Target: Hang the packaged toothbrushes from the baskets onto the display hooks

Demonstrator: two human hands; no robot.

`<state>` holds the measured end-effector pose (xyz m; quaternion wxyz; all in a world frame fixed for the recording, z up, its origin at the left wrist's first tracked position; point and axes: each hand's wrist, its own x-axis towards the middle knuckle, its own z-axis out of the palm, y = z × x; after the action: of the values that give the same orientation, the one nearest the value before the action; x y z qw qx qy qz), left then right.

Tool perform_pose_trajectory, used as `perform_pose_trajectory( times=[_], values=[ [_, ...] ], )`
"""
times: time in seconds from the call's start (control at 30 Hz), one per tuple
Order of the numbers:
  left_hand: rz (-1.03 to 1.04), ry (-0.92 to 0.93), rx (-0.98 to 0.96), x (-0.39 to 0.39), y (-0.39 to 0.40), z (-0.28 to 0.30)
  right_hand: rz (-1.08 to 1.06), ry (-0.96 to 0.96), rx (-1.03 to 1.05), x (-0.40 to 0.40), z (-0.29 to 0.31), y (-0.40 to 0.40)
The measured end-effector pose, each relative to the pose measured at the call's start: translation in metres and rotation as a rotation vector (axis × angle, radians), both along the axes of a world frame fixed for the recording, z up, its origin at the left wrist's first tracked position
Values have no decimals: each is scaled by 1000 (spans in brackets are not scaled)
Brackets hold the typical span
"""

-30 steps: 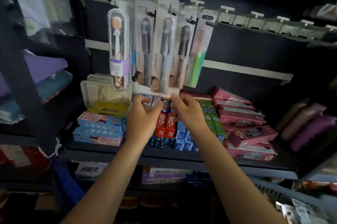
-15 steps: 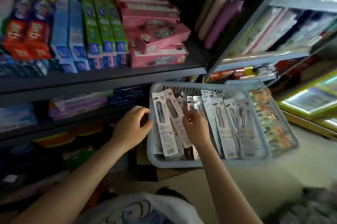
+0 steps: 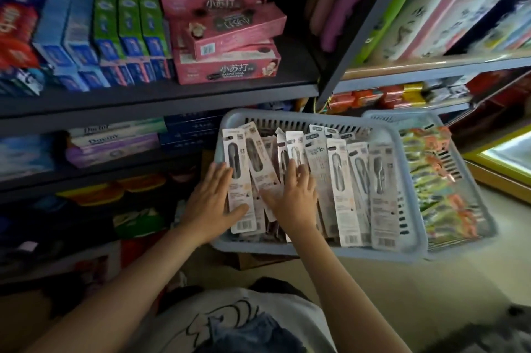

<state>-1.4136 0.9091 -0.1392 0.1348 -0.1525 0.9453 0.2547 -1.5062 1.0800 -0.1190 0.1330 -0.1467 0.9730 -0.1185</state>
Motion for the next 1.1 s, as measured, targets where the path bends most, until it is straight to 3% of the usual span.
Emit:
perform_pose_trajectory(
  times=[0.17,0.33,0.6,0.83,1.1],
  values=[
    [58,88,24,4,6,-13,12,-28,-1,-6,-7,-7],
    [126,129,93,3,12,-15,50,-4,-242,-3,-2,-11],
    [137,135,109,2,13,-18,-97,-74,-167,-17,6,-16],
    [159,105,192,2,15,-11,-189,-278,-481,-36,25,7],
    [217,144,295,-4,11,7,-257,-441,-669,-42,43,24]
  ],
)
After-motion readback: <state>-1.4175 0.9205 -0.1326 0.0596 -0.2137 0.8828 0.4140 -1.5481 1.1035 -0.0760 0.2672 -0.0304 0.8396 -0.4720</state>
